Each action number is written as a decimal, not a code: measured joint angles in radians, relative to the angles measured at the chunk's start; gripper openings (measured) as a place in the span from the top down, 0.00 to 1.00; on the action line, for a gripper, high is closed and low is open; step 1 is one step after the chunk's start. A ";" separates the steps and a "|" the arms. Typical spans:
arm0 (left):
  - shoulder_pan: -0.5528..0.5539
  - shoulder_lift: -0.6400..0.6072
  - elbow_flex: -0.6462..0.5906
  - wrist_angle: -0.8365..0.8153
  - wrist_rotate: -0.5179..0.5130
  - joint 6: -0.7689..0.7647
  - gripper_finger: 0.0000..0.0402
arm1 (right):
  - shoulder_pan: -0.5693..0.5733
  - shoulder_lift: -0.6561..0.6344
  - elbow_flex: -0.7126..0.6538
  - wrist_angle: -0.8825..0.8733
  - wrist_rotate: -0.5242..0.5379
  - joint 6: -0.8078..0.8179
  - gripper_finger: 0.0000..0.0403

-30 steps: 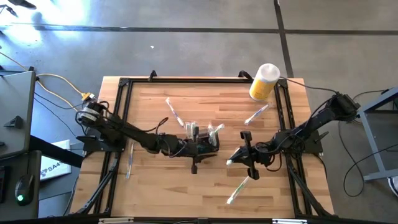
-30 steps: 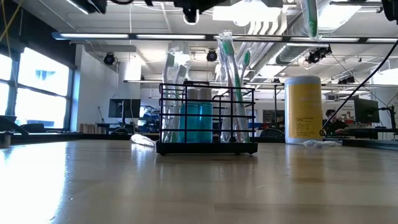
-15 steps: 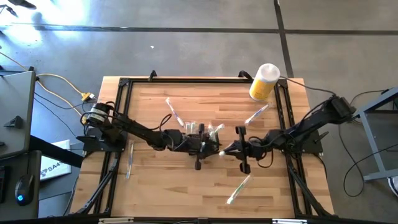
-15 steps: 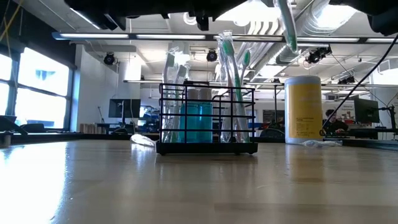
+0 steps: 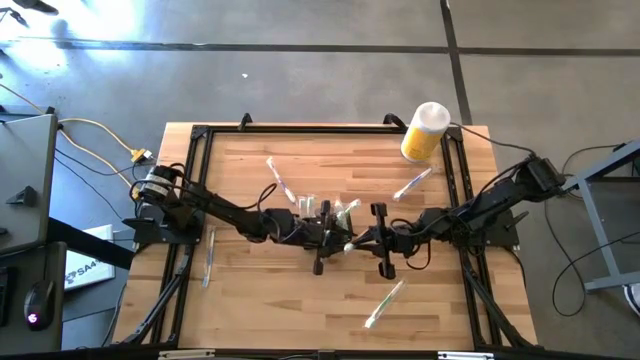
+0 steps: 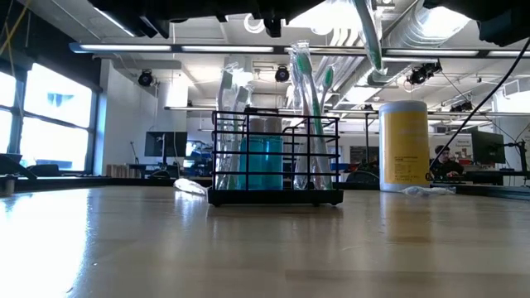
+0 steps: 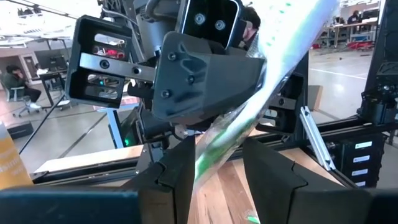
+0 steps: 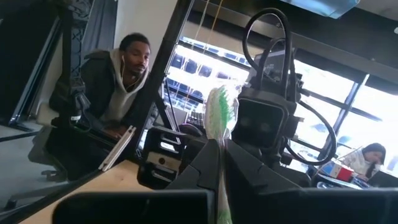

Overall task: Pick & Place toothbrushing station
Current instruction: Put the green toothbrush into the black mesh organizer

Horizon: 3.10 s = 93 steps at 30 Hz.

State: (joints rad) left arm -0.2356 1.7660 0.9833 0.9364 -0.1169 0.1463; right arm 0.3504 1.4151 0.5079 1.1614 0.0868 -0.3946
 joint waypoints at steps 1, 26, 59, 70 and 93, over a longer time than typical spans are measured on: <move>0.000 0.000 0.000 0.001 0.006 0.000 0.68 | 0.000 0.000 0.000 0.000 0.000 0.000 0.99; 0.000 0.000 0.000 -0.005 0.029 0.001 0.72 | -0.005 0.000 0.002 -0.033 0.018 0.005 0.99; -0.032 -0.179 0.000 -0.389 -0.043 -0.087 0.98 | 0.254 0.000 0.002 -0.170 0.733 -0.105 0.46; -0.188 -0.451 0.000 -0.875 -0.439 -0.300 0.98 | 0.324 0.000 0.002 -0.217 0.753 -0.103 0.49; -0.136 -0.427 -0.033 -1.208 -0.636 -0.634 0.97 | 0.275 0.000 0.002 -0.254 0.715 -0.010 0.49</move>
State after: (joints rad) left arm -0.3719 1.3390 0.9503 -0.2721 -0.7528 -0.4878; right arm 0.6254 1.4147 0.5095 0.9078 0.8013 -0.4042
